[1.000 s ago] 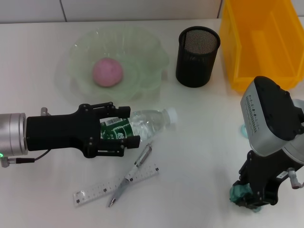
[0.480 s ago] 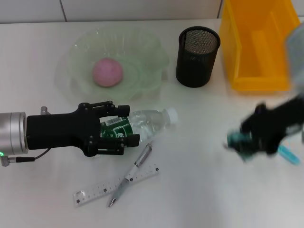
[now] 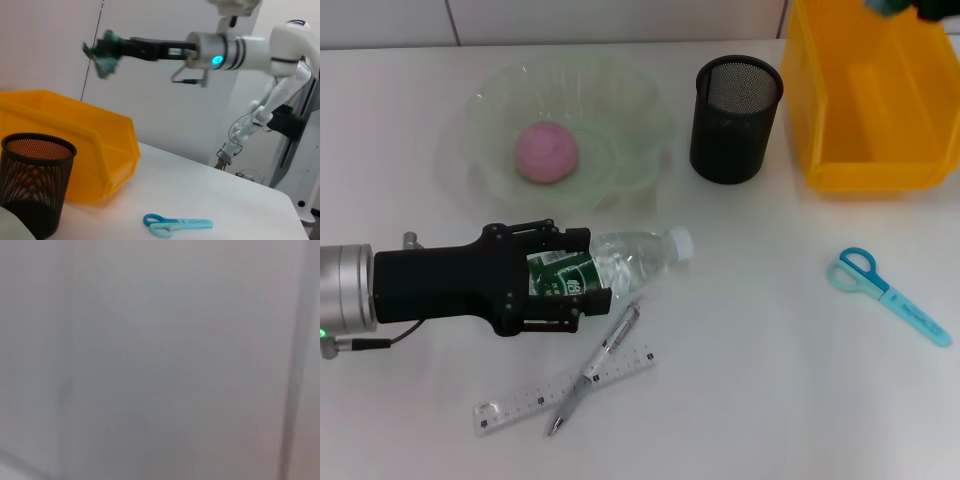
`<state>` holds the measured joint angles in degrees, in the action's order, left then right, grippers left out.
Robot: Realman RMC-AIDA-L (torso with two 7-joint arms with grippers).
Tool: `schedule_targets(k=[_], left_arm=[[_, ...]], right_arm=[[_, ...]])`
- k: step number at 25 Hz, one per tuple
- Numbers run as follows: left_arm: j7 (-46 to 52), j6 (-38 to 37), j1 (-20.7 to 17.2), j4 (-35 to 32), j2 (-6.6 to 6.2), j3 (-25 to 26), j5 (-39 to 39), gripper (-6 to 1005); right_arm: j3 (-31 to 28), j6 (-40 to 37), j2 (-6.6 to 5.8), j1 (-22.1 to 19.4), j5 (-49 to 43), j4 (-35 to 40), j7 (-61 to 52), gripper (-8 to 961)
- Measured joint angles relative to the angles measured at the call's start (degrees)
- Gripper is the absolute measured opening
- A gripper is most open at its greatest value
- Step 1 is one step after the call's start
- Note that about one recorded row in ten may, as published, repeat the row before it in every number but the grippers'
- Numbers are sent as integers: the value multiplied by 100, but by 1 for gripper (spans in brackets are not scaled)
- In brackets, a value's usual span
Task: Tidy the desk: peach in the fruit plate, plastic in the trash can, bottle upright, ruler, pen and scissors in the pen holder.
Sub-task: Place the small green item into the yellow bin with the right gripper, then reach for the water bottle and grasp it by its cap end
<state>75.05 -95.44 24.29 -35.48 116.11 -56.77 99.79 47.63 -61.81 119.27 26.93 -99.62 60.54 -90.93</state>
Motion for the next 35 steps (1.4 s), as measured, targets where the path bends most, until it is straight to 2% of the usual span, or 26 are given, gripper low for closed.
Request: schedule_targets(k=[4, 7, 9, 14, 20, 23, 24, 25, 26, 27, 28, 29, 30, 33, 34, 35], left_arm=[[-35, 2, -9, 81, 8, 1, 0, 832], [-64, 5, -1, 175, 6, 6, -13, 832], [-64, -10, -2, 184, 1, 8, -34, 832], [-44, -40, -2, 183, -9, 9, -46, 832], [-31, -51, -1, 182, -4, 9, -48, 831], [20, -117, 3, 159, -4, 47, -54, 831], [119, -206, 9, 140, -24, 139, -56, 831], [119, -206, 9, 140, -24, 139, -56, 831], [196, -253, 17, 129, -45, 198, -56, 831], [272, -273, 26, 122, -59, 235, -54, 831], [383, -291, 35, 102, -84, 287, -48, 831], [468, -293, 40, 75, -101, 313, -42, 831], [468, -293, 40, 75, -101, 313, -42, 831], [876, -292, 18, -157, -168, 363, -22, 831], [998, -278, 4, -265, -175, 362, -15, 831], [1243, -238, -6, -489, -175, 345, 15, 831]], right_arm=[[30, 1369, 2, 425, 774, -1390, 1169, 151], [45, 1815, 16, 600, 814, -1762, 1308, 150], [76, 1852, 17, 629, 830, -1849, 1351, 149], [99, 1827, 11, 596, 843, -1868, 1358, 274], [50, 1639, -1, 529, 849, -1866, 1325, 497], [0, 1017, -16, 383, 924, -1767, 1313, 718], [-82, 310, -54, 198, 1005, -1622, 1280, 744], [-82, 310, -54, 198, 1005, -1622, 1280, 770], [-191, -544, -112, -12, 1036, -1453, 1247, 795], [-191, -544, -112, -12, 1036, -1453, 1247, 821], [-248, -991, -156, -131, 1036, -1379, 1234, 847], [-325, -1897, -292, -336, 1021, -1313, 1235, 847], [-325, -1897, -292, -336, 1021, -1313, 1235, 846], [-387, -3088, -497, -568, 824, -1385, 1338, 845], [-529, -3709, -556, -664, 411, -1439, 1514, 845], [-529, -3709, -556, -664, 411, -1439, 1514, 845]])
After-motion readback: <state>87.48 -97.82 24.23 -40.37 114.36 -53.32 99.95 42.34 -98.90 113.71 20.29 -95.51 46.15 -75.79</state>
